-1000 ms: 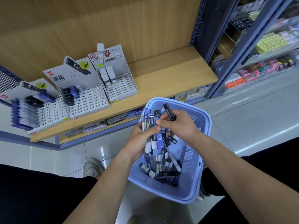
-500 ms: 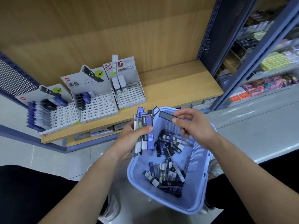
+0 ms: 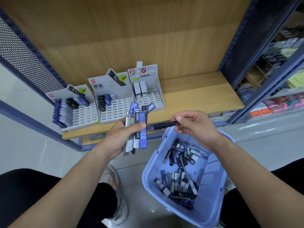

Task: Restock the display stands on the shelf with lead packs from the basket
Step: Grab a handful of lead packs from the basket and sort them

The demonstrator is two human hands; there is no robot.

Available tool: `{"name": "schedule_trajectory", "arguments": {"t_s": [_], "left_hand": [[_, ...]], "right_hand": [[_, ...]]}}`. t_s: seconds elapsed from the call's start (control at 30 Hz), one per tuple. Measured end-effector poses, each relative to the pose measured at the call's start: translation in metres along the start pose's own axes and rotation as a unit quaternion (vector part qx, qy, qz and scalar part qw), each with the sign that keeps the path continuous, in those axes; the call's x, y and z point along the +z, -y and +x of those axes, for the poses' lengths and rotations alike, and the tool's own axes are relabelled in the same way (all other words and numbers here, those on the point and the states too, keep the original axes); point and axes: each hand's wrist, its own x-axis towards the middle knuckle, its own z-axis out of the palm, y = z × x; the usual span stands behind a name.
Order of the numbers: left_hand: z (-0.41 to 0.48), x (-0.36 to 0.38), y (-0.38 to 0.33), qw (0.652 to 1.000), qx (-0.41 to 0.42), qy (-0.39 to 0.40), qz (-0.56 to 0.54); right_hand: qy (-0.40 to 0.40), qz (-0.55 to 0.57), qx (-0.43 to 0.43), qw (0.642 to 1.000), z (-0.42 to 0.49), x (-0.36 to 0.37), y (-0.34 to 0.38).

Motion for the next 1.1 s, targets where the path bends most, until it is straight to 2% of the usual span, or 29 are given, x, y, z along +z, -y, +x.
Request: {"name": "schedule_trajectory", "arguments": {"t_s": [0.1, 0.37, 0.53, 0.8, 1.1], "left_hand": [[-0.005, -0.021, -0.005, 0.999, -0.006, -0.035, -0.004], [-0.02, -0.102, -0.017, 0.995, 0.012, -0.098, -0.024], [-0.042, -0.176, -0.018, 0.99, 0.002, -0.131, 0.058], [-0.047, -0.26, 0.01, 0.976, -0.015, -0.214, 0.046], [-0.015, -0.292, 0.023, 0.977, -0.032, -0.205, 0.054]], "right_hand": [[-0.001, -0.021, 0.005, 1.0, 0.011, 0.023, 0.008], [0.103, -0.031, 0.037, 0.993, 0.056, 0.096, 0.026], [0.102, -0.131, -0.005, 0.986, 0.102, 0.169, 0.024], [0.139, -0.309, -0.084, 0.937, 0.194, 0.285, -0.011], [0.129, -0.411, -0.168, 0.887, 0.271, 0.363, -0.043]]}}
